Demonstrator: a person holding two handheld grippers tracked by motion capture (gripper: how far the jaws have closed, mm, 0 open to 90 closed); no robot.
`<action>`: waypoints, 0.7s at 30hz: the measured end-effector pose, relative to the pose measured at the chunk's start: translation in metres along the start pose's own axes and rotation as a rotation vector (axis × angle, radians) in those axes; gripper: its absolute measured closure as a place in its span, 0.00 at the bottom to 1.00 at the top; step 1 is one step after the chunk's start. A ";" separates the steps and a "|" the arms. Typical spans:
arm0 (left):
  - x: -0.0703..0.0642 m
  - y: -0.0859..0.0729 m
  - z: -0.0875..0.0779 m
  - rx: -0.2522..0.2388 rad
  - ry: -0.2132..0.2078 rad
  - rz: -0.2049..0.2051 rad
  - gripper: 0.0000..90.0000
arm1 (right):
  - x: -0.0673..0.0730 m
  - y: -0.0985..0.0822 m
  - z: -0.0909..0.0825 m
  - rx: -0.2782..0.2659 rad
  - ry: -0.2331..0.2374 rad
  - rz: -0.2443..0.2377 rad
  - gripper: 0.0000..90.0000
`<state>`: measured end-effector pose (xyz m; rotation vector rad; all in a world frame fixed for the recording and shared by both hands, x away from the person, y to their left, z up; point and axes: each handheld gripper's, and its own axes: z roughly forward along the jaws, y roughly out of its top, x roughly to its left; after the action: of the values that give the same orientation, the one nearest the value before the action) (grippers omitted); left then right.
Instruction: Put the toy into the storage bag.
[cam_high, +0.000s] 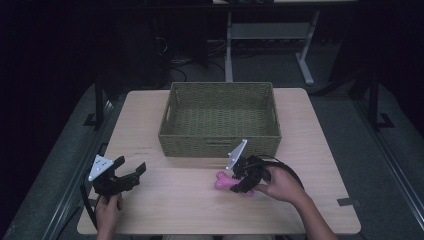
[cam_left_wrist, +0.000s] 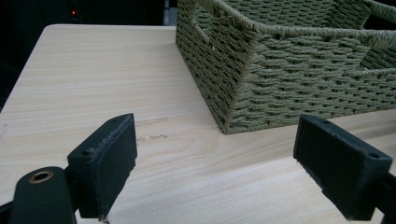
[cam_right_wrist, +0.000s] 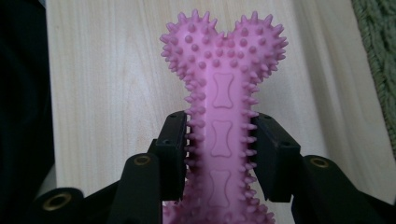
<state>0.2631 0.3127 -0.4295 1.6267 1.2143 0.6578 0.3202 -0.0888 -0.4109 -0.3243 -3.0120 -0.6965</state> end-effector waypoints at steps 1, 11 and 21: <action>0.000 0.000 0.000 -0.001 0.000 -0.001 0.14 | -0.001 0.001 -0.002 -0.002 0.001 0.001 0.64; 0.000 0.000 0.000 -0.001 0.000 -0.004 0.14 | -0.011 0.009 -0.028 -0.045 0.014 -0.008 0.64; 0.000 0.000 0.000 -0.005 -0.001 -0.008 0.14 | -0.021 0.022 -0.048 -0.077 0.036 -0.021 0.64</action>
<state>0.2633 0.3127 -0.4294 1.6172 1.2173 0.6547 0.3451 -0.0952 -0.3599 -0.2802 -2.9644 -0.8122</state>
